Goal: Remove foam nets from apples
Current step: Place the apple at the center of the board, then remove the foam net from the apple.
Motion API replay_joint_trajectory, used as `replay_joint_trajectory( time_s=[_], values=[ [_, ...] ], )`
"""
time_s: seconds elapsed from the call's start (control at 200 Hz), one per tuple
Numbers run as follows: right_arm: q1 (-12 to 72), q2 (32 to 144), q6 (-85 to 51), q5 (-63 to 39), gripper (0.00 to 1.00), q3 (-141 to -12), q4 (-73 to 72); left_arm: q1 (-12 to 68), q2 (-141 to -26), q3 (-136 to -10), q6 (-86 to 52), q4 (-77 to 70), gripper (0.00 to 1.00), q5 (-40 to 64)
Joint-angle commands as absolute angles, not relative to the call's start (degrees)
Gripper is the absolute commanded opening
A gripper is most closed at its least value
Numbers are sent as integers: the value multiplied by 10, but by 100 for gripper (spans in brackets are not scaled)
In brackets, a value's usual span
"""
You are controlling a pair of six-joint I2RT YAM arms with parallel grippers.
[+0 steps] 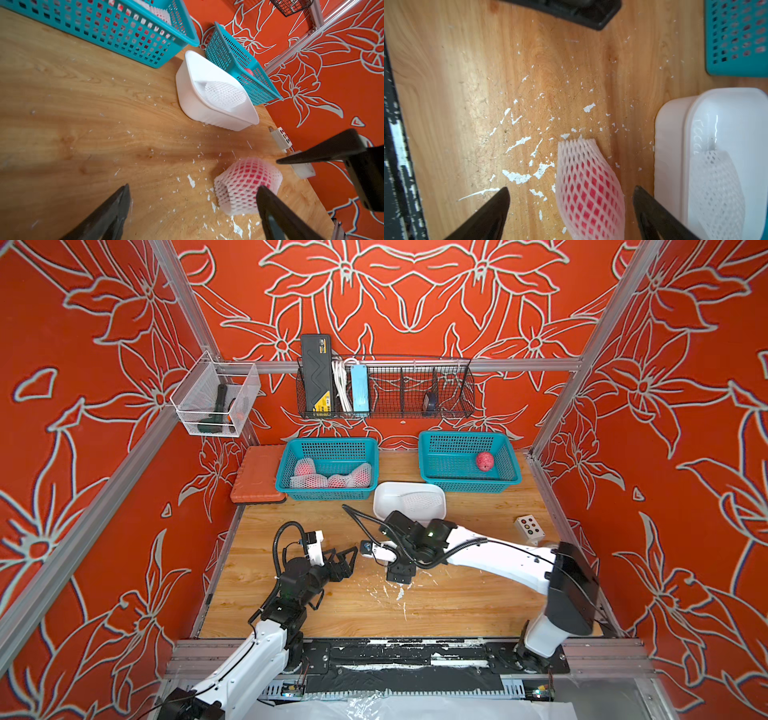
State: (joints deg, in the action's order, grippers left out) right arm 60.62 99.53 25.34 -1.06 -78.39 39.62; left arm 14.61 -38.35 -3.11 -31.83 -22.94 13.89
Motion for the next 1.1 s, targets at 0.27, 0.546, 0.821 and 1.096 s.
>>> replay_joint_trajectory(
  time_s=[0.27, 0.546, 0.821, 1.096],
  values=[
    [616, 1141, 350, 66, 89, -870, 461, 141, -372, -22, -308, -215, 92, 152],
    [615, 1187, 357, 78, 84, -869, 411, 141, -382, -14, -302, -240, 92, 154],
    [615, 1145, 356, 67, 49, -831, 341, 141, -391, -12, -301, -254, 92, 153],
    [607, 1064, 339, 70, 30, -780, 280, 141, -385, -18, -297, -248, 92, 148]
  ],
)
